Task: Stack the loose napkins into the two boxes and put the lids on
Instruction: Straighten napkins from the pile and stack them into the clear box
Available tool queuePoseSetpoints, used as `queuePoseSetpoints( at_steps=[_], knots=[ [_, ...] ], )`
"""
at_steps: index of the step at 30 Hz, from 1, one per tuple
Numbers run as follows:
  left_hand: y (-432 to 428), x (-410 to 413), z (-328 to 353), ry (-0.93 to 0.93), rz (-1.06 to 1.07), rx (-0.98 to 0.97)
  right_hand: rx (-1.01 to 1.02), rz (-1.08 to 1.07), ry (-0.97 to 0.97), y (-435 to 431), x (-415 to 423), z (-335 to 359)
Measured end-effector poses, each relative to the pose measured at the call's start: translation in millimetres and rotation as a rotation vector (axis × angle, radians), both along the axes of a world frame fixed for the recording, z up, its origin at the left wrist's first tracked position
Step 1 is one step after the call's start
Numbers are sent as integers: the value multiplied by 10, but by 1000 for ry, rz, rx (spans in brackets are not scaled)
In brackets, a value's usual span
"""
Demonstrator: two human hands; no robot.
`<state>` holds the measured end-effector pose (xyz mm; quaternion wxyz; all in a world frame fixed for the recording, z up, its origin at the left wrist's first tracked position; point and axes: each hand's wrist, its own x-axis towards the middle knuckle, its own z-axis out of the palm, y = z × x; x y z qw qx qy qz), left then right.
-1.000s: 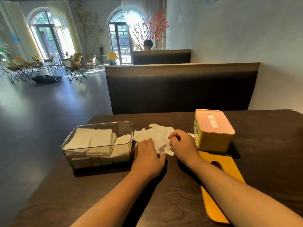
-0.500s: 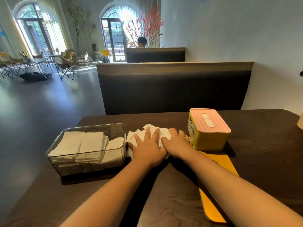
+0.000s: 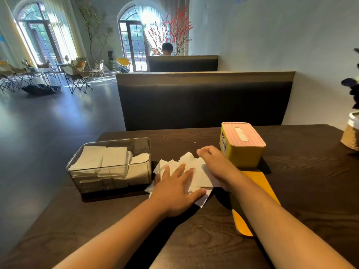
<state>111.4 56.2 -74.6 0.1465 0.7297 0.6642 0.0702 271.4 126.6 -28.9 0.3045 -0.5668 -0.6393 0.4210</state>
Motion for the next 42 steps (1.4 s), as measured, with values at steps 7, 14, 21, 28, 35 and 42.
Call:
queuePoseSetpoints(
  at_steps=[7, 14, 21, 28, 35, 42],
  knots=[
    [-186, 20, -16, -34, 20, 122, 234, -134, -90, -64, 343, 12],
    [-184, -16, -72, -112, 52, 270, 44, 221, -680, -135, 425, 104],
    [-202, -109, -79, -269, 8, 352, -32, 295, -883, -151, 516, 163],
    [-212, -132, -58, -387, -1, 386, -16, 251, -613, -63, 549, 46],
    [-220, -151, 8, -473, 33, 344, 171, 64, -60, -36, 565, 95],
    [-226, -126, 70, -518, 73, 341, 371, -129, 146, -74, 545, 171]
  ],
)
